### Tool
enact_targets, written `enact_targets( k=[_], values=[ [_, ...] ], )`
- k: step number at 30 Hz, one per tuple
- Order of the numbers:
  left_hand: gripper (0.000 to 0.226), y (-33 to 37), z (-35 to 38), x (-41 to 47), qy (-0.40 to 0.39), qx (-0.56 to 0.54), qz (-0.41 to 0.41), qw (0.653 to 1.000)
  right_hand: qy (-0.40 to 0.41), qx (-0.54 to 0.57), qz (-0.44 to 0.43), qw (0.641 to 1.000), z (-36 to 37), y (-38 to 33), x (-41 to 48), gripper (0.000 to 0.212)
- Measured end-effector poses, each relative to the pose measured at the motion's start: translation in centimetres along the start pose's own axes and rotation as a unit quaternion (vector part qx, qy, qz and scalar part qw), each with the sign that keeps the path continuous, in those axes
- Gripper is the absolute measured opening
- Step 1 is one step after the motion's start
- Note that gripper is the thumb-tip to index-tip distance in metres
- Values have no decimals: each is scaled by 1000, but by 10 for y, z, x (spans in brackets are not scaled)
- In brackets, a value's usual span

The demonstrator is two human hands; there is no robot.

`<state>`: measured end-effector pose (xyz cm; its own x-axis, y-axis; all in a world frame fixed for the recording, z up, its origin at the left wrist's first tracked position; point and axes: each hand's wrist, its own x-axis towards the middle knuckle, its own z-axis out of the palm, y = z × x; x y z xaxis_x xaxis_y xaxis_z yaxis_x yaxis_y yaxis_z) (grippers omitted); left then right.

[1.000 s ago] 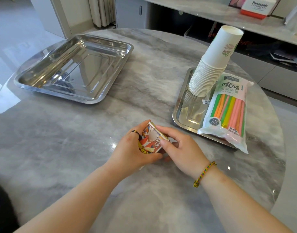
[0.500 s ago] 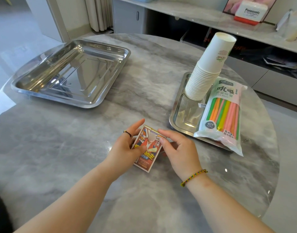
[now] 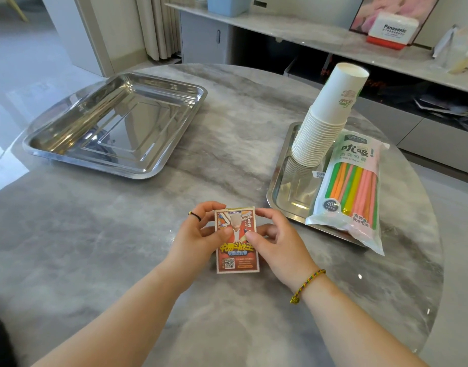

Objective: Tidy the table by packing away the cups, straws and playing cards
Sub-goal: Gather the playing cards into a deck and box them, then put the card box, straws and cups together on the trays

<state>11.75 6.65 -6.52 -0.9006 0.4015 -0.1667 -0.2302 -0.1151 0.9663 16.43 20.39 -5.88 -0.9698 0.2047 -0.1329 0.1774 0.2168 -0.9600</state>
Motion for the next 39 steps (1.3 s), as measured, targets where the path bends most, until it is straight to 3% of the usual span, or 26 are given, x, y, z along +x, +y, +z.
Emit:
enact_targets(
  k=[8, 15, 20, 23, 26, 29, 32, 37, 39],
  values=[
    [33, 3, 3, 9, 26, -18, -13, 999, -56, 46, 68, 995, -5, -2, 2, 20],
    [39, 14, 33, 28, -68, 60, -59, 994, 62, 80, 42, 994, -33, -10, 10, 26],
    [56, 31, 67, 66, -61, 141, -23, 988, 204, -104, -33, 973, -68, -14, 15, 35],
    [57, 32, 83, 88, -60, 243, 10, 968, 338, -122, -24, 933, -96, -13, 19, 30],
    [57, 26, 97, 105, -60, 320, 9, 945, 396, -116, 73, 908, -123, -4, 22, 34],
    [47, 20, 106, 114, -43, 354, 11, 934, 402, -80, 149, 900, -136, 8, 24, 34],
    [40, 14, 110, 115, -30, 410, 39, 911, 377, -78, 162, 908, -136, 17, 27, 18],
    [40, 2, 106, 117, -32, 573, 91, 814, 367, -111, 160, 910, -134, 23, 27, 33],
    [39, -4, 104, 115, -62, 540, 89, 834, 349, -122, 163, 915, -138, 26, 26, 38]
  ],
)
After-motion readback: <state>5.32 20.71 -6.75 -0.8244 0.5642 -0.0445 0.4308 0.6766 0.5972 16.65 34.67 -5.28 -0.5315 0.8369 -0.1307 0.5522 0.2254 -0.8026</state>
